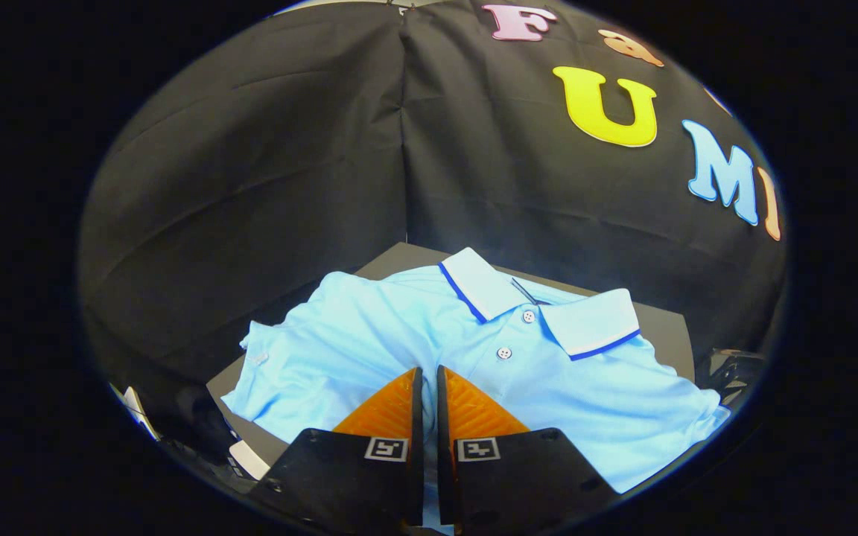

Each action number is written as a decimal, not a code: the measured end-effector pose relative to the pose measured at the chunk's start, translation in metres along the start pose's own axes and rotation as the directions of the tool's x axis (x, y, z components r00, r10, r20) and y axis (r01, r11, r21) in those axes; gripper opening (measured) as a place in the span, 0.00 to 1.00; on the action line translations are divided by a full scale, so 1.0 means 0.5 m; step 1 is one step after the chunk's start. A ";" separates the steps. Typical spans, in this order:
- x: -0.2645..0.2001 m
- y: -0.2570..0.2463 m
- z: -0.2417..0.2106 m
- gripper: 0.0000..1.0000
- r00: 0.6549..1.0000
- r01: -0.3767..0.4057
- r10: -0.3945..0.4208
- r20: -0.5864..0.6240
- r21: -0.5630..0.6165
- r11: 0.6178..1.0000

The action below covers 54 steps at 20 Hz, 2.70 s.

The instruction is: Put the clothes into the washing machine and then close the washing machine lid.

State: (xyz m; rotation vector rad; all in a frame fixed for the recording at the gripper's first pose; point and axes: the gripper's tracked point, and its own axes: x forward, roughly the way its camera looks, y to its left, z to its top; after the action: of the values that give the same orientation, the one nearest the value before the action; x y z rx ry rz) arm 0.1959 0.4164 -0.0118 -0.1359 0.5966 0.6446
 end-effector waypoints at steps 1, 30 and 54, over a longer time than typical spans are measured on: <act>-0.004 -0.002 0.005 0.10 1.000 -0.002 0.002 0.013 0.010 1.000; -0.437 -0.280 0.186 0.01 0.859 0.030 -0.079 0.507 0.104 0.994; -0.380 -0.689 -0.202 0.01 0.896 0.323 -0.393 0.206 0.304 0.896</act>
State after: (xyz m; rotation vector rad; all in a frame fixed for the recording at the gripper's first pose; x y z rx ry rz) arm 0.2328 0.0117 -0.0094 0.0874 0.3787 0.2092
